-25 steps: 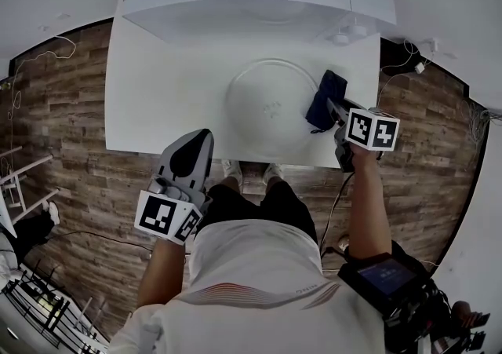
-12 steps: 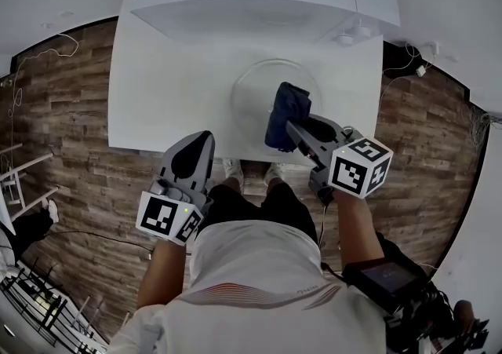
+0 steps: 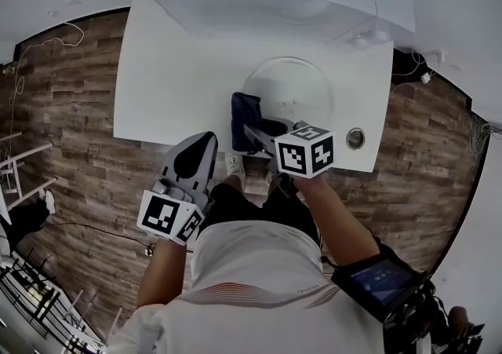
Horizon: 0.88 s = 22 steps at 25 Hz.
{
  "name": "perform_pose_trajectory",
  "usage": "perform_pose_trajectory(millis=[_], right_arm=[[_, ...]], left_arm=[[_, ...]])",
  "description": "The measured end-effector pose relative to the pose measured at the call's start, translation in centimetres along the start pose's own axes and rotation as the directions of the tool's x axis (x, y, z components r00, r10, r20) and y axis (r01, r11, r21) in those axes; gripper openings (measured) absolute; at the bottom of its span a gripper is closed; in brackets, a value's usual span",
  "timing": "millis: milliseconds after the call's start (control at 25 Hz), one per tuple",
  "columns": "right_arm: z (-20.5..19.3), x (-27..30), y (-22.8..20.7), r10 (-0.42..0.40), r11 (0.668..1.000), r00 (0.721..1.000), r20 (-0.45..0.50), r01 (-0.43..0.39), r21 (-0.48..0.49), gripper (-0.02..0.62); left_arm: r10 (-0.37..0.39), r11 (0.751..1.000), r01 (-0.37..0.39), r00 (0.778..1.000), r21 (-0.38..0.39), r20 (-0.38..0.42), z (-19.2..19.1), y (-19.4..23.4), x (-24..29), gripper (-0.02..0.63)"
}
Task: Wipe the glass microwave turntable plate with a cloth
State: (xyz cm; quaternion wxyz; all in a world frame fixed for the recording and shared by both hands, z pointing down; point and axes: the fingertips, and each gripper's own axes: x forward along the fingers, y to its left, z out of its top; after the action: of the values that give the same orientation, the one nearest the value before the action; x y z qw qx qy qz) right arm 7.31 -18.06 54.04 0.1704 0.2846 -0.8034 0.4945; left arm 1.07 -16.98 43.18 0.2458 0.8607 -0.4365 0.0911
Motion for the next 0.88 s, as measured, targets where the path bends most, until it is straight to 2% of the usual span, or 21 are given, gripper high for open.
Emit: perform_pose_trajectory(millis=[280, 520, 880], right_arm=[[-2.6, 1.0, -3.4, -0.074, 0.992, 0.997, -0.025, 0.076, 0.101, 0.063], [-2.8, -1.8, -5.3, -0.107, 0.985, 0.994, 0.002, 0.106, 0.138, 0.063], [-3.6, -7.0, -9.2, -0.179, 0.966, 0.984, 0.023, 0.172, 0.195, 0.063]], left_arm=[[-0.009, 1.0, 0.009, 1.0, -0.003, -0.011, -0.4, -0.1, -0.3, 0.01], [-0.029, 0.999, 0.029, 1.0, 0.027, -0.001, -0.1, -1.1, 0.3, 0.011], [-0.056, 0.998, 0.057, 0.998, 0.024, -0.007, -0.1, -2.5, 1.6, 0.01]])
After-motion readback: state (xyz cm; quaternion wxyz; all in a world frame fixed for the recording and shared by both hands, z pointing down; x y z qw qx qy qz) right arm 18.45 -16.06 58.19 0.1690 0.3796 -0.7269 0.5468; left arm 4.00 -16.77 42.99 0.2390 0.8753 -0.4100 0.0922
